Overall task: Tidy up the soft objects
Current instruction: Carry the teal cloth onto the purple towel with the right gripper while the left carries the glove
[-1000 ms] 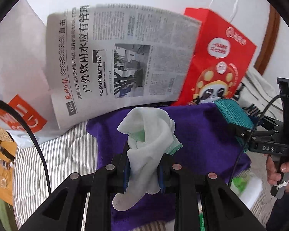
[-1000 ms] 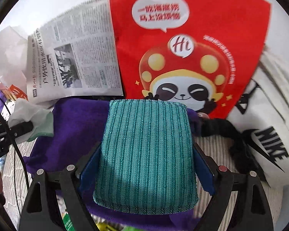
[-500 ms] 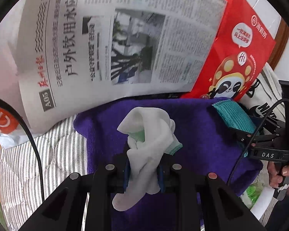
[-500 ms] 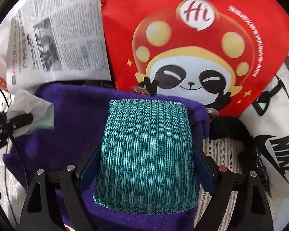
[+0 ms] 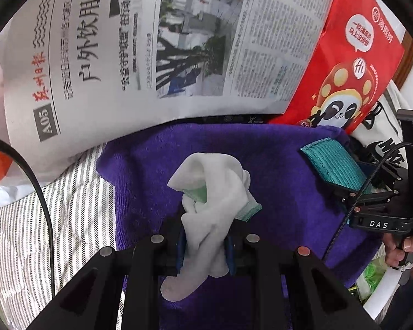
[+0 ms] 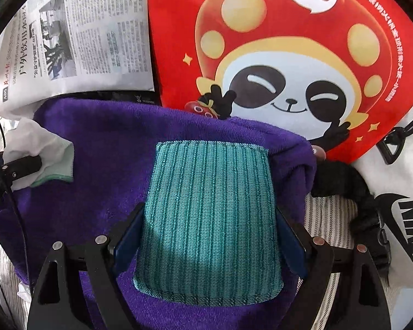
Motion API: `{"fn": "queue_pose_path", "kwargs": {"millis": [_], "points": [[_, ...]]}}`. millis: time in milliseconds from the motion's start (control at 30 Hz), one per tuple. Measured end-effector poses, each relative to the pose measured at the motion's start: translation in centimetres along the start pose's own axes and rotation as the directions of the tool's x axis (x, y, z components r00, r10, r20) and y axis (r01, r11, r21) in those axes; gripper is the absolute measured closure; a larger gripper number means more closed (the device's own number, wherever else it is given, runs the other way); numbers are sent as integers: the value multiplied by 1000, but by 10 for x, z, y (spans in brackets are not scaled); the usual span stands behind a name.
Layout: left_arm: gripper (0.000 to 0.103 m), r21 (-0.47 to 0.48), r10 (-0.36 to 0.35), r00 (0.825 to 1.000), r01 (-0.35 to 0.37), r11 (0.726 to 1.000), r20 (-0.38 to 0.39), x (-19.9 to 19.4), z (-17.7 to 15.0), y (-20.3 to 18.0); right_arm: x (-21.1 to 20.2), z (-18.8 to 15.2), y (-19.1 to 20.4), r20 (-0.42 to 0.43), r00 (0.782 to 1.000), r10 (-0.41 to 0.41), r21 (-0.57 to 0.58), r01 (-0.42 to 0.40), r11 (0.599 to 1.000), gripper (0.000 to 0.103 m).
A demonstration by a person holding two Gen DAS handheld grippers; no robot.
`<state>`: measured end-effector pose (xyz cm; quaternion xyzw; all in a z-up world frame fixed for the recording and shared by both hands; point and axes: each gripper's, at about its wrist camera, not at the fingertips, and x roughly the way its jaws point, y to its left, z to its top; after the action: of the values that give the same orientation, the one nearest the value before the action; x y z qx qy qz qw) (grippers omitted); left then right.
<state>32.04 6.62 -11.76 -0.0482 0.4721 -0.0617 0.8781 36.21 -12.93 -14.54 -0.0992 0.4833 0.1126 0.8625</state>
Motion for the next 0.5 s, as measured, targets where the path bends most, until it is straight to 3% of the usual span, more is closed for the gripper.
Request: {"fn": "queue_pose_path", "kwargs": {"millis": [500], "points": [[77,29,17,1000,-17,999,-16,14,-1,-17,20,-3,1,-55,997,50,30,-48,998,14]]}}
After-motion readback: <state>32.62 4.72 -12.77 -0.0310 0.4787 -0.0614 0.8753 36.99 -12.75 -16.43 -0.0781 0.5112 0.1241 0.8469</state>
